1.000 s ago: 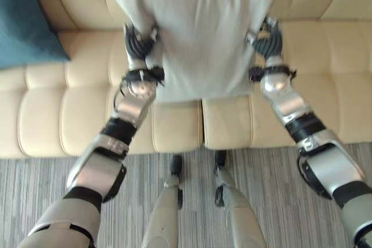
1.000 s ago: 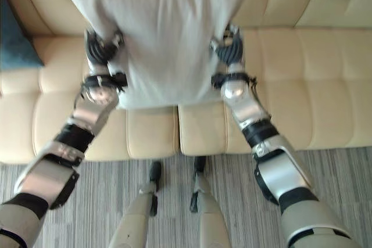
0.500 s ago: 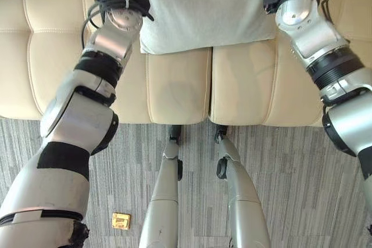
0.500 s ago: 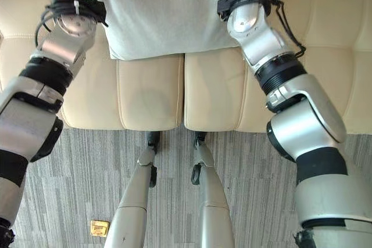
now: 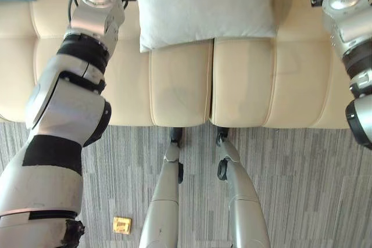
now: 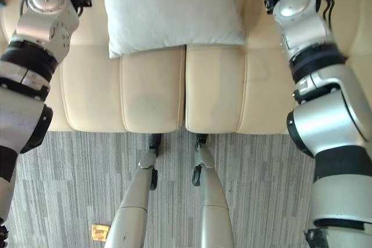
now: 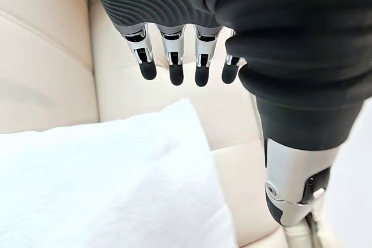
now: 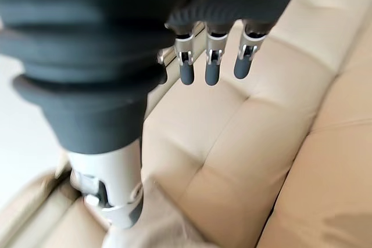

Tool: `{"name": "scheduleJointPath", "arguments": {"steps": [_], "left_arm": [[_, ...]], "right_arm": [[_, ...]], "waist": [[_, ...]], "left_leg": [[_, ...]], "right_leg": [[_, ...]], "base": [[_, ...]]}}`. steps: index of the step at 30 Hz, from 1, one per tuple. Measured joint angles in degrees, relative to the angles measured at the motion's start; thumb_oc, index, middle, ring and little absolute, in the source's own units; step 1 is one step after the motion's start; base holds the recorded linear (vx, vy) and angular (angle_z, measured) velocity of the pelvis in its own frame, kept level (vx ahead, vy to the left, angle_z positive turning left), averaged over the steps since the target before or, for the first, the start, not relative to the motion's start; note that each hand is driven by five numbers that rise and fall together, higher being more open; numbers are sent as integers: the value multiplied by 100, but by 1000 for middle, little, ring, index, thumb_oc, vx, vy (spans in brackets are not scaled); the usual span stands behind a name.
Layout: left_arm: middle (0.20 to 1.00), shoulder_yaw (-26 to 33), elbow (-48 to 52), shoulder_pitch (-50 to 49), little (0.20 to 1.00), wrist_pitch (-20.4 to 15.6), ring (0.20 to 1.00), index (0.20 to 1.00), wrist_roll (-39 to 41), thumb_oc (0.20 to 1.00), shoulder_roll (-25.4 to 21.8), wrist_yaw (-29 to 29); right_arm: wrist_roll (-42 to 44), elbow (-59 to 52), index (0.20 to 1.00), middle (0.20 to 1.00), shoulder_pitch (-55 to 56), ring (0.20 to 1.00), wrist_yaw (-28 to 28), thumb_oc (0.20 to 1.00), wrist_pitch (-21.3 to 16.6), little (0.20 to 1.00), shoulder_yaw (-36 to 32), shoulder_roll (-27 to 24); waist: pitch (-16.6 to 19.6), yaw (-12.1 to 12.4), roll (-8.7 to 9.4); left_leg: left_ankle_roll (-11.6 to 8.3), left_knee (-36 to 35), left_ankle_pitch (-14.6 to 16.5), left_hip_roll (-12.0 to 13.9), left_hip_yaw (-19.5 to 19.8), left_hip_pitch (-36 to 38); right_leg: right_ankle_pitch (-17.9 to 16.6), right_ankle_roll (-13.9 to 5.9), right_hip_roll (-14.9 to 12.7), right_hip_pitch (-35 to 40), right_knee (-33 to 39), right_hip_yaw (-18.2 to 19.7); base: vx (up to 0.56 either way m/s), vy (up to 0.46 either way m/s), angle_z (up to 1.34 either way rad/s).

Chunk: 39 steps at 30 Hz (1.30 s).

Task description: Pick up all the scattered cushions and arrange them neatly on the sofa.

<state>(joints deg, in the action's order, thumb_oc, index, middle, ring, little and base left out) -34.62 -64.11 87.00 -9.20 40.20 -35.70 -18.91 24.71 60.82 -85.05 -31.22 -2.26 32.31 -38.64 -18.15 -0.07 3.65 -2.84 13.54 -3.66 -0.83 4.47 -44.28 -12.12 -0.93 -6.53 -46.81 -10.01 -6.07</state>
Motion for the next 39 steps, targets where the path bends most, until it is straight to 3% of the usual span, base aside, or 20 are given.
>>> {"name": "scheduleJointPath", "arguments": {"steps": [2,5,6,7,8,9,12,16,18,19,23,29,36,39], "left_arm": [[1000,86,57,-603,1000,55,1000,1000,-364,1000,-339,77],[1000,171,106,-1160,1000,120,1000,1000,-896,1000,-678,84],[1000,522,469,-1955,1000,177,1000,1000,-1537,1000,-1016,108],[1000,855,712,-2799,1000,215,1000,1000,-1931,1000,-1114,128],[1000,914,734,-3055,1000,275,1000,1000,-2013,1000,-1113,148],[1000,1424,1196,-3845,1000,319,1000,1000,-2175,1000,-1105,174],[1000,2363,2231,-5842,1000,287,1000,1000,-2412,1000,-786,328],[1000,2725,2435,-7456,1000,340,1000,1000,-2825,1000,136,663],[1000,3032,1747,-7817,1000,319,1000,1000,-3066,1000,658,830],[1000,3022,1277,-7974,1000,385,1000,1000,-3066,1000,926,886],[1000,3040,93,-8125,1000,491,1000,1000,-3284,1000,1481,1000],[1000,2671,-474,-8677,1000,609,1000,1000,-3524,1000,2126,1075],[1000,2444,-673,-8796,1000,675,1000,1000,-3939,1000,2178,1188],[1000,2334,-614,-8754,1000,671,1000,1000,-4131,1000,2155,1199]], "right_arm": [[10,-209,1000,1000,804,1000,-80,1000,-34,1000,-534,63],[12,-375,1000,1000,1530,1000,-114,1000,-94,1000,-874,77],[-6,-772,1000,1000,2339,1000,-48,1000,-245,1000,-1496,179],[-3,-948,1000,1000,3068,1000,7,1000,-266,1000,-1574,187],[-6,-965,1000,1000,3333,1000,48,1000,-252,1000,-1662,201],[-16,-1244,1000,1000,4016,1000,175,1000,-255,1000,-2052,351],[-304,-2026,1000,1000,5643,1000,705,1000,-211,1000,-2286,755],[-1203,-2249,1000,1000,6974,1000,1400,1000,-96,1000,-2279,996],[-1680,-1849,1000,1000,7156,1000,1667,1000,-89,1000,-2279,1212],[-1857,-1634,1000,1000,7299,1000,1778,1000,-84,1000,-2209,1373],[-2306,-706,1000,1000,7429,1000,2023,1000,-62,1000,-1883,1756],[-2822,644,1000,1000,7813,1000,2209,1000,140,1000,-1598,2199],[-2925,852,1000,1000,8048,1000,2242,1000,238,1000,-1615,2190],[-2897,850,1000,1000,8119,1000,2253,1000,254,1000,-1674,2222]], "waist": [[2,-26,-2],[24,-57,-12],[48,-79,-12],[118,-92,-63],[151,-95,-88],[184,-100,-97],[223,-120,-130],[560,-124,-246],[640,-123,-260],[846,-146,-265],[1197,-119,-227],[1702,-81,-306],[1938,-85,-193],[1870,-84,-51]], "left_leg": [[15,-382,-48,7,-66,783],[15,-627,-71,23,-107,1319],[15,-793,-71,45,-186,1689],[13,-923,-65,46,-206,1975],[14,-984,-66,46,-211,2069],[22,-1128,-73,55,-247,2306],[43,-1457,-96,98,-343,2934],[74,-1818,-117,106,-359,3535],[75,-1819,-65,116,-373,3848],[82,-1821,-22,120,-400,3950],[89,-1821,3,118,-439,4141],[190,-1859,135,109,-458,4427],[195,-1860,130,126,-474,4447],[193,-1672,113,-7,-482,4246]], "right_leg": [[3,-8,5,710,277,10],[35,-50,17,1193,444,13],[41,-61,38,1511,568,53],[65,-90,43,1764,652,85],[64,-92,44,1864,718,99],[58,-95,62,2054,813,114],[42,-102,118,2611,1064,138],[-3,-155,133,3230,1472,132],[53,-211,139,3530,1475,143],[112,-240,146,3616,1506,164],[209,-298,137,3809,1507,178],[295,-231,121,4098,1508,159],[300,-235,108,4128,1507,118],[308,-246,3,3787,1278,137]], "base": [[56,78,-9],[82,80,-10],[113,46,-18],[62,31,-19],[110,43,-14],[78,38,-13],[118,41,-15],[61,15,-4],[30,8,-6],[7,1,-11],[7,1,-3],[-2,8,-1],[-79,66,1],[-318,64,-11]]}}
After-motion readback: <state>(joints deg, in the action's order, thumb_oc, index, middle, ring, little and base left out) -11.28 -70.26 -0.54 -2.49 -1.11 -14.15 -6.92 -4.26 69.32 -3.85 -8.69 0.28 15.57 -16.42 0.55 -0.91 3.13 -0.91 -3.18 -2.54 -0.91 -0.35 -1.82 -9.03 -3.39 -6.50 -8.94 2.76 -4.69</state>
